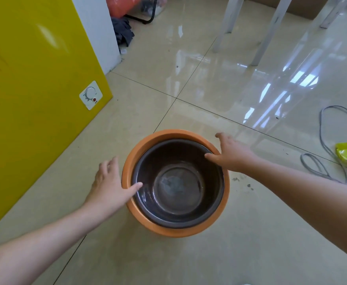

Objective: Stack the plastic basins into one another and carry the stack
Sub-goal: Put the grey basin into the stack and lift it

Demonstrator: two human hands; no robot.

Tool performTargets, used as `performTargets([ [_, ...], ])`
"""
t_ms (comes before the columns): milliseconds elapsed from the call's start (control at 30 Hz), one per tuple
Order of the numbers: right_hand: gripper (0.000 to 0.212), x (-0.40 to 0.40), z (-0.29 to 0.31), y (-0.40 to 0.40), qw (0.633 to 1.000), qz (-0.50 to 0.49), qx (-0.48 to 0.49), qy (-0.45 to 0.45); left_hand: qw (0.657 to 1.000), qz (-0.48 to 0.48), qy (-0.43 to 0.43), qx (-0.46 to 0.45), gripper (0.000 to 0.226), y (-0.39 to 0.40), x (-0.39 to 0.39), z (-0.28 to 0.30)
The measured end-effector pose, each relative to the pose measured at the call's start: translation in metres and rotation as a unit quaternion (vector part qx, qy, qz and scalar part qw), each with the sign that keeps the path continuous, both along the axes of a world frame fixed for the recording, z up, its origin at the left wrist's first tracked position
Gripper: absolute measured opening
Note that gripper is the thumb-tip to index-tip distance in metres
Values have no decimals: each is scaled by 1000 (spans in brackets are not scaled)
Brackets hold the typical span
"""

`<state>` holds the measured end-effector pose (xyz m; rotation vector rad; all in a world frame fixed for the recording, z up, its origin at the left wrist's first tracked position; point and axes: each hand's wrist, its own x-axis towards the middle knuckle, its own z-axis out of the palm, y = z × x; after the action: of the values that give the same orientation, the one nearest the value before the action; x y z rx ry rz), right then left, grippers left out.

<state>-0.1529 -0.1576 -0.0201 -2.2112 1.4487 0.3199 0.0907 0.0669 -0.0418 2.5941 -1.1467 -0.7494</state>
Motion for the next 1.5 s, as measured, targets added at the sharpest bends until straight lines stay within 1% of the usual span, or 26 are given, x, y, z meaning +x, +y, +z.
performTargets([
  [33, 81, -2, -3, -5, 994, -59, 92, -22, 995, 50, 70, 41, 118, 0, 3, -5],
  [67, 75, -5, -5, -13, 976, -96, 193, -43, 984, 90, 144, 61, 121, 0, 4, -7],
  [100, 65, -10, -6, -20, 954, -100, 277, -52, 970, 117, 206, 61, 111, 2, 2, -10],
  [133, 55, -15, -8, -25, 938, -86, 330, -55, 961, 130, 238, 49, 90, 4, -1, -10],
  [167, 49, -19, -11, -28, 931, -73, 353, -59, 960, 134, 242, 31, 67, 5, -4, -11],
  [200, 48, -21, -15, -30, 931, -65, 354, -62, 962, 138, 234, 18, 49, 4, -6, -12],
  [233, 48, -21, -20, -30, 935, -61, 344, -63, 963, 142, 229, 9, 39, 3, -9, -12],
  [267, 48, -19, -24, -28, 940, -57, 331, -64, 962, 146, 230, 5, 35, 1, -11, -11],
  [333, 45, -12, -33, -25, 949, -43, 307, -60, 964, 144, 224, 9, 35, 1, -13, -12],
  [433, 35, -6, -38, -25, 961, -28, 271, -56, 972, 145, 183, 22, 36, -1, -16, -20],
  [500, 30, -6, -42, -29, 966, -28, 246, -74, 973, 159, 165, 16, 36, -7, -21, -18],
  [567, 31, -8, -48, -34, 971, -20, 217, -98, 973, 175, 148, 14, 36, -18, -26, -13],
  [667, 29, -11, -54, -42, 972, -26, 201, -122, 967, 204, 154, 20, 34, -34, -30, -7],
  [767, 24, -10, -58, -59, 962, -36, 216, -165, 966, 209, 150, 25, 35, -53, -25, 2],
  [833, 26, -11, -58, -70, 953, -49, 234, -187, 963, 212, 162, 36, 36, -73, -20, 12],
  [900, 36, -13, -54, -81, 950, -83, 235, -187, 958, 219, 180, 48, 33, -95, -16, 29],
  [967, 47, -11, -45, -97, 945, -105, 241, -196, 957, 217, 188, 51, 35, -119, -9, 48],
  [1033, 45, -4, -27, -119, 941, -115, 236, -216, 956, 222, 187, 50, 39, -146, 2, 69],
  [1133, 32, 24, 9, -149, 933, -138, 211, -255, 936, 256, 241, 21, 36, -179, 26, 99],
  [1233, 27, 63, 36, -174, 922, -158, 207, -287, 905, 296, 303, -29, 27, -202, 60, 109],
  [1300, 23, 90, 45, -186, 911, -178, 219, -301, 875, 339, 340, -67, 24, -215, 84, 103],
  [1367, 18, 121, 52, -198, 903, -199, 234, -300, 832, 396, 373, -106, 21, -228, 108, 96],
  [1433, 15, 148, 56, -214, 896, -235, 235, -293, 796, 431, 404, -132, 18, -247, 130, 88],
  [1467, 16, 160, 56, -222, 896, -248, 233, -284, 788, 440, 409, -136, 22, -256, 139, 86],
  [1500, 19, 170, 56, -227, 897, -260, 230, -272, 783, 447, 410, -135, 33, -265, 147, 83],
])
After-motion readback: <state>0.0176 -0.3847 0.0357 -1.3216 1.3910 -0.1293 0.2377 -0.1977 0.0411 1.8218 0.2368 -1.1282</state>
